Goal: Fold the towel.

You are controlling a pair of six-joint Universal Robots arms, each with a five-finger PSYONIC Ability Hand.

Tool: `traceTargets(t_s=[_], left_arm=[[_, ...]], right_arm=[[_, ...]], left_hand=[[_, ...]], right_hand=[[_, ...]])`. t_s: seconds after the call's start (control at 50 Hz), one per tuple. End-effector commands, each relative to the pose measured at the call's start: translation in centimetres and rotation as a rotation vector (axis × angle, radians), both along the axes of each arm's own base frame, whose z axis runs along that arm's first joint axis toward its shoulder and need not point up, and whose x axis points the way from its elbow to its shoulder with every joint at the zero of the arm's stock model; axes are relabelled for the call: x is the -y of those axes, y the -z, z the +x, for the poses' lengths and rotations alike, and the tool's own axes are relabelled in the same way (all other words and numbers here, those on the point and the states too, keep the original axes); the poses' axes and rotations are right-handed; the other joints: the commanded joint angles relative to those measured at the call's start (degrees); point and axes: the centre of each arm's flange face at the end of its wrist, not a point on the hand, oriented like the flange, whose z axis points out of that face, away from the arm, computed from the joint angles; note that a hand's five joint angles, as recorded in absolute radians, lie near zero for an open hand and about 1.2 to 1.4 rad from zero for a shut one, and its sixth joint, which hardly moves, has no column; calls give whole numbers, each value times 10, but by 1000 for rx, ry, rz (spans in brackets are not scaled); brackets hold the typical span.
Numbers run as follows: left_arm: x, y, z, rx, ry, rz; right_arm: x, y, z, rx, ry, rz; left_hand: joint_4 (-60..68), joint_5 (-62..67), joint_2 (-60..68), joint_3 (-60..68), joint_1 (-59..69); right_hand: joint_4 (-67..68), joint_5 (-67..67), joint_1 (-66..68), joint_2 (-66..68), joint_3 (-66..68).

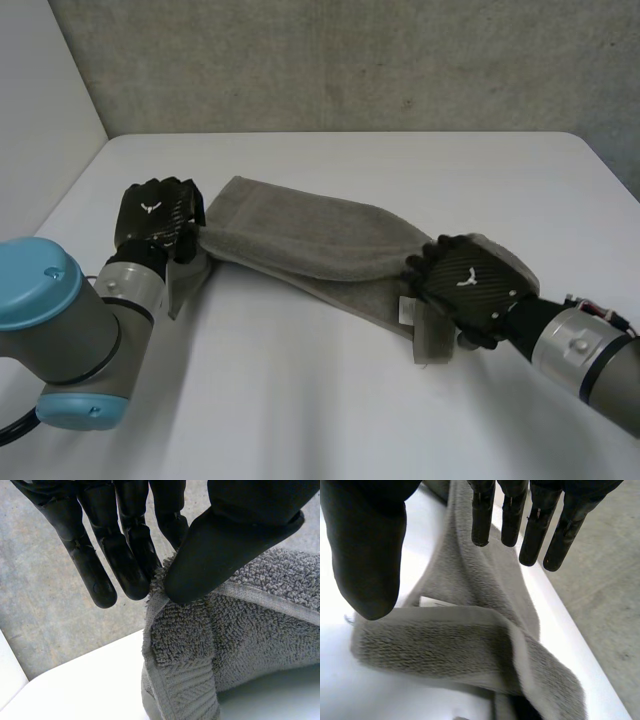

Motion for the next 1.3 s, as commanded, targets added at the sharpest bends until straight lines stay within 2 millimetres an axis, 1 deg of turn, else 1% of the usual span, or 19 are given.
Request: traceTargets(t_s=[0.02,0.16,0.26,0.5,0.58,0.76,0.86,0.9,0.92,0.96,0.98,1.0,1.02,1.08,1.16,1.2,1.22,1.24,1.3], left_arm=[[-1,0,0,1,0,0],[-4,0,2,2,-1,3],[-5,0,2,2,-1,3],[-3,0,4,3,-8,4],[-3,1,4,3,-8,6],[-3,0,5,3,-9,4],[-3,0,5,3,-9,6],[-3,0,5,3,-9,6],[-3,0,5,3,-9,6],[-3,0,5,3,-9,6],[-3,0,5,3,-9,6],[-4,1,5,4,-9,7],[-4,2,5,5,-9,10],[-5,2,5,5,-8,10],[-5,2,4,6,-6,11],[-5,2,4,6,-6,11],[-5,2,4,6,-6,11],[-6,3,5,7,-6,14],[-7,4,4,8,-3,17]], right_arm=[[-5,20,15,-95,-67,-19],[5,46,25,-244,-36,-69],[10,54,31,-281,-21,-91],[16,54,38,-287,-8,-173],[17,57,38,-294,-5,-182],[20,55,34,-301,24,-182],[24,42,29,-275,62,-193],[38,27,11,-230,174,-181],[39,27,11,-230,175,-181],[56,16,-13,-118,320,-92],[56,16,-13,-117,321,-92],[62,12,-22,-40,383,-36],[62,12,-23,-39,384,-35],[76,7,-47,148,537,110],[77,11,-55,198,570,175],[74,14,-54,188,558,188],[70,17,-51,175,531,197],[66,20,-49,162,502,194],[61,24,-47,144,471,195]], left_hand=[[102,107,102,103,131],[102,107,102,103,131],[102,107,102,103,131],[102,107,102,103,131],[102,107,102,103,131],[102,107,102,103,131],[102,107,102,103,131],[102,107,102,103,131],[102,107,102,103,131],[102,107,102,103,131],[102,107,102,103,131],[102,107,102,103,131],[102,107,102,103,131],[102,107,102,103,131],[102,107,102,103,131],[102,107,102,103,131],[102,107,102,103,131],[102,107,102,103,131],[102,107,102,103,131]], right_hand=[[0,-4,-3,-10,-10],[10,6,7,0,0],[42,38,39,32,32],[165,161,161,155,154],[319,315,316,309,309],[569,565,566,559,559],[569,566,566,560,559],[569,566,566,560,559],[569,566,566,560,559],[569,566,566,560,559],[569,566,566,560,559],[569,566,566,560,559],[569,566,566,560,559],[569,566,566,560,559],[569,566,566,560,559],[511,508,508,501,501],[315,311,311,305,304],[188,184,185,178,178],[121,118,118,111,111]])
